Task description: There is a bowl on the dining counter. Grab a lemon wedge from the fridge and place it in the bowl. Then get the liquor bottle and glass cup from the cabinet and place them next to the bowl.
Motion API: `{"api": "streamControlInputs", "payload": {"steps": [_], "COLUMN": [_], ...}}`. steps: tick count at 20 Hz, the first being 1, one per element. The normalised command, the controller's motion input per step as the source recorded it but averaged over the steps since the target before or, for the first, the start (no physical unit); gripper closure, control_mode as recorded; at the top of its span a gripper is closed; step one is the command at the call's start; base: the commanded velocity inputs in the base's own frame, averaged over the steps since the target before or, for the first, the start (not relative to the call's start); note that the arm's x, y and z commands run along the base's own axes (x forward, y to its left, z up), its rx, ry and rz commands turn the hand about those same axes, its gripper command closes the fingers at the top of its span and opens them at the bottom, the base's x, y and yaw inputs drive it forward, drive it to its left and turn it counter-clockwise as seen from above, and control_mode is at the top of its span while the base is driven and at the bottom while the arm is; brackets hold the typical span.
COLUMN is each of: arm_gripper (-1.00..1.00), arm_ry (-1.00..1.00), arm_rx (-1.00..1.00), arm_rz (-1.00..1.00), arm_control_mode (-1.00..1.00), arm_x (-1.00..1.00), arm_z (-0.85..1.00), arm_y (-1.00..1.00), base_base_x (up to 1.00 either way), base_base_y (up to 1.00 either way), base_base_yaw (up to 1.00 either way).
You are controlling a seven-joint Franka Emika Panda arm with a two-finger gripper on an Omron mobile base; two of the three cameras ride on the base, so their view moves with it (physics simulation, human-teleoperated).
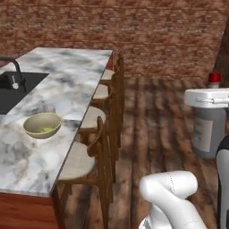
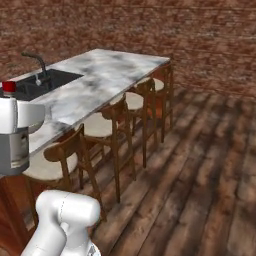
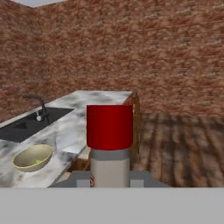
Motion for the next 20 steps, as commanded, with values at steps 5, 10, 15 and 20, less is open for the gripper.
{"api": "streamControlInputs", "payload": {"steps": [5, 10, 15, 20], "arm_gripper": [1.0, 1.0, 1.0, 1.0], "arm_ry": [0.0, 0.0, 0.0, 0.0], "arm_rx": [0.0, 0.0, 0.0, 0.0], "arm_rz": [0.0, 0.0, 0.0, 0.0], "arm_control_mode": [1.0, 1.0, 1.0, 1.0], "arm_x": [0.0, 0.0, 0.0, 0.0], "arm_z": [0.0, 0.0, 0.0, 0.0], "arm_y": [0.0, 0.0, 0.0, 0.0], "base_base_x": [0.58, 0.45, 0.34, 0.3], "base_base_y": [-0.69, -0.75, -0.74, -0.71], "base_base_yaw": [0.56, 0.56, 0.57, 0.58]}}
